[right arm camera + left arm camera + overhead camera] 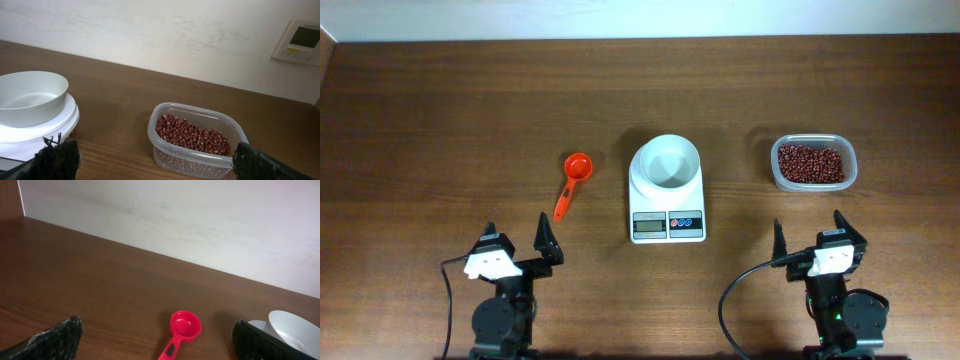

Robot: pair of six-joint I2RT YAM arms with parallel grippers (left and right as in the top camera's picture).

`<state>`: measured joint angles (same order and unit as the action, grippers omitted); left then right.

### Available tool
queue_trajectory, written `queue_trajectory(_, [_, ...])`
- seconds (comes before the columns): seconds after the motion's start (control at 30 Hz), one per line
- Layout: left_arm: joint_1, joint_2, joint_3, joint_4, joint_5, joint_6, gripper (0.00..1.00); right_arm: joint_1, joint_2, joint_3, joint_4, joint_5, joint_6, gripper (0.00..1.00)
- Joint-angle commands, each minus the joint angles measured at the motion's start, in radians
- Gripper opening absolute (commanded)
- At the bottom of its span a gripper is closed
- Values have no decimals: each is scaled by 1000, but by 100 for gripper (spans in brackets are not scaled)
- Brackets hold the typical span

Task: Scoop item into bowl and weigh 50g on scale

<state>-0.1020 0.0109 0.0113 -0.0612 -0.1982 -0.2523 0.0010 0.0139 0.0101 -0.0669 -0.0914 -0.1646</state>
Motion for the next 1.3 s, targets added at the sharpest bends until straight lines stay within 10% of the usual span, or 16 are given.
queue_trajectory(0.0, [5,-4,-2,-4,-4,15,99,6,-8,-5,-5,-5,4,99])
queue_trajectory(1.07, [5,-4,7,-12,5,15,99,6,-8,-5,-5,-5,4,99])
queue_trajectory(1.27, [5,103,383,-410,56,15,99,6,-8,-5,-5,-5,4,99])
